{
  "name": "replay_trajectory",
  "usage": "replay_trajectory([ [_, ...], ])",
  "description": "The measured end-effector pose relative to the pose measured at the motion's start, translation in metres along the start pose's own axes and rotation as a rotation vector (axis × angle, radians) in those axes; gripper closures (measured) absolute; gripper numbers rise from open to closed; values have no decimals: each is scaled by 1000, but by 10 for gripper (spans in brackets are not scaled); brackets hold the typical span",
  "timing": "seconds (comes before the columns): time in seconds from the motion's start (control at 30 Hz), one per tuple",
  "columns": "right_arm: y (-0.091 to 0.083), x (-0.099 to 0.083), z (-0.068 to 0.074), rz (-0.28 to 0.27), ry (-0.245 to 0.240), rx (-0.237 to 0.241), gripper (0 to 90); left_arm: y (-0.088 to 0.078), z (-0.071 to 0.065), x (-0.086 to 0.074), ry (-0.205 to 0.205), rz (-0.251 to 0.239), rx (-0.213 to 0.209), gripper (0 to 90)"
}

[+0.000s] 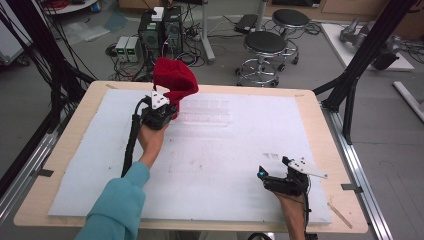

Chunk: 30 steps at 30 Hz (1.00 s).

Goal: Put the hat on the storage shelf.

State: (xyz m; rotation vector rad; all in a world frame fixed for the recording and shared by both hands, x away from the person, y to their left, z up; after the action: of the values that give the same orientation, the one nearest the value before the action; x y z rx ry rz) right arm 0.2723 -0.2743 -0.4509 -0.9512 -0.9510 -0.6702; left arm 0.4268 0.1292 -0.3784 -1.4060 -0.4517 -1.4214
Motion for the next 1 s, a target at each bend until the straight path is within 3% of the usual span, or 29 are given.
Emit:
replay_trajectory([
  [0.23, -1, 0, 1, -23, -1, -17, 6, 0, -2, -1, -4, -2, -1, 853],
  [0.77, -4, -5, 11, -148, -86, -90, 6, -4, -11, -14, 5, -17, 10, 848],
  [1.0, -4, -5, 10, -146, -83, -91, 6, -5, -12, -16, -9, -10, 4, 839],
])
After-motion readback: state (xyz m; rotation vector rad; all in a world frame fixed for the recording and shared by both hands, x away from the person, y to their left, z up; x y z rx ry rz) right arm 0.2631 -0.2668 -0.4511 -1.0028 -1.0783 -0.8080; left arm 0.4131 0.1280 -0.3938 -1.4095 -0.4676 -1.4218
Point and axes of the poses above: each handheld gripper's, and its own axes: y roughly forward along the jaws, x roughly out of its top, z roughly to its left, the point moved 1 cm from there along y, roughly forward along the jaws, and after that the axes turned 7 degrees about y, right-handed, at the moved point
